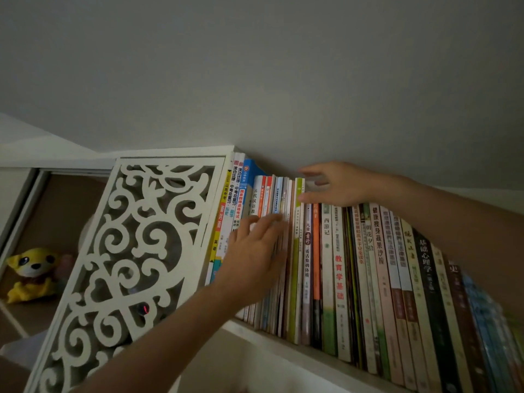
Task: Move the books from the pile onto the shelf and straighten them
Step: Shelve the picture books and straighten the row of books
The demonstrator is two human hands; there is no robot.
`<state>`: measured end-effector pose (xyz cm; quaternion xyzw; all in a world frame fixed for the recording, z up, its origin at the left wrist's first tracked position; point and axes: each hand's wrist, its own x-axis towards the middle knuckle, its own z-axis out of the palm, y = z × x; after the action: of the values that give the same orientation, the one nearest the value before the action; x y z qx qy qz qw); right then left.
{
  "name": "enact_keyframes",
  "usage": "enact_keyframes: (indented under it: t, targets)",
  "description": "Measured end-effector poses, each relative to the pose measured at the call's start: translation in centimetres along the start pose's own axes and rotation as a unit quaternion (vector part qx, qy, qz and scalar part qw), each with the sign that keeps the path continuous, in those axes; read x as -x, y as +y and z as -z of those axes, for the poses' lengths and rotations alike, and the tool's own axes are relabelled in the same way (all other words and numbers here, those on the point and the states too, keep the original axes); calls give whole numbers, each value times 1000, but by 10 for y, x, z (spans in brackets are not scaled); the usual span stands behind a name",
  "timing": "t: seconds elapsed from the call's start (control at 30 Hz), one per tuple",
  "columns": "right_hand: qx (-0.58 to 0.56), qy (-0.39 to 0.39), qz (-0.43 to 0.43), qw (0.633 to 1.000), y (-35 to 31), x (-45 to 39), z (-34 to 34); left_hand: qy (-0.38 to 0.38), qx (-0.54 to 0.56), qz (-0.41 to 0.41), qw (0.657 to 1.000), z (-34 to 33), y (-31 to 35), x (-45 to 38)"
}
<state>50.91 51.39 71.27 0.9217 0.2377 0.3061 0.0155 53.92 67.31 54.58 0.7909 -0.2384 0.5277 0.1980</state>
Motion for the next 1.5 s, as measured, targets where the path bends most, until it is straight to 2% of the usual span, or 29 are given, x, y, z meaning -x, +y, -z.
enact_keyframes:
  t: [0.1, 0.27, 0.63, 0.87, 1.03, 1.1, 1.17, 1.33, 1.43, 1.5]
  targets:
    - [-32, -20, 15, 999, -1, -3, -6, 15, 2, 7, 1000, 2, -7, -25]
    - [-59, 17, 38, 997, 2, 1, -12, 31, 3, 22, 999, 2, -3, -57]
    - [-68, 47, 58, 995, 10, -2, -14, 88, -13, 51, 995, -3, 6, -82]
    - [-88, 44, 58, 993, 12, -3, -16, 99, 75, 77, 989, 11, 9, -83]
    - [-67, 43, 65, 995, 10, 0, -15, 132, 193, 165, 958, -9, 21, -40]
    - [-53, 19, 61, 997, 10, 3, -12, 127, 112, 141, 975, -23, 24, -21]
    - [-24, -8, 49, 998, 8, 7, -11, 135, 77, 117, 981, -27, 27, -13]
    - [41, 49, 48, 997, 6, 10, -23, 162, 171, 168, 957, -4, 39, -12]
    - [68, 29, 46, 996, 7, 10, -22, 104, 192, 183, 958, -1, 38, 7]
    - [117, 18, 47, 992, 4, 14, -23, 68, 161, 185, 967, -4, 40, 23]
